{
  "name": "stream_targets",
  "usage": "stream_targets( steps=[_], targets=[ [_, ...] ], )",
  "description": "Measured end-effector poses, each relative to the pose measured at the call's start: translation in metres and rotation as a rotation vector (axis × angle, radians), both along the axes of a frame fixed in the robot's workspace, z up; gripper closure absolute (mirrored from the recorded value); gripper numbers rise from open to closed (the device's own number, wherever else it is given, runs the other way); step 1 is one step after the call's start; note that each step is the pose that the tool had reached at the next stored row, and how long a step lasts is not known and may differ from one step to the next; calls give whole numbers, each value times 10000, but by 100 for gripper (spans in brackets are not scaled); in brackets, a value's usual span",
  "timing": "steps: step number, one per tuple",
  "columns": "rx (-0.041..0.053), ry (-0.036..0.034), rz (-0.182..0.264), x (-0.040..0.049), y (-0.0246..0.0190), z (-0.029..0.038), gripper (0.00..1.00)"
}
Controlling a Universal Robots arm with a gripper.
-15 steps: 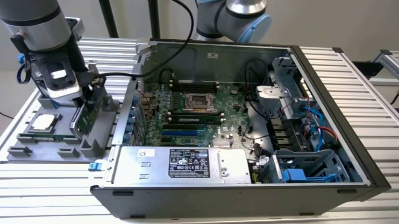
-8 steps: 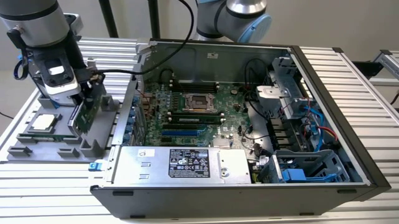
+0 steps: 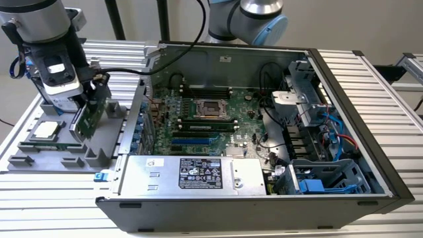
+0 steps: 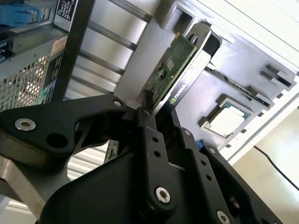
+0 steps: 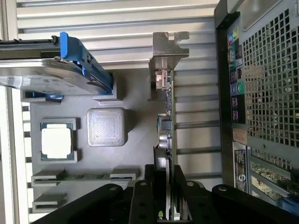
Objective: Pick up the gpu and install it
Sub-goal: 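Pick up the gpu and move the gpu toward the slot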
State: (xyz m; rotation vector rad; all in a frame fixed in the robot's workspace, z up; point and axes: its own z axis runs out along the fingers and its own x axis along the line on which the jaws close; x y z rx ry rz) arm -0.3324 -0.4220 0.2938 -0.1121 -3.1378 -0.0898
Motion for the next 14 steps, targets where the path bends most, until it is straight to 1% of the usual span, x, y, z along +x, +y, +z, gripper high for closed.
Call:
stream_targets(
  steps=[14],
  targets=[
    [0, 11, 1, 0, 0, 210, 100]
  ],
)
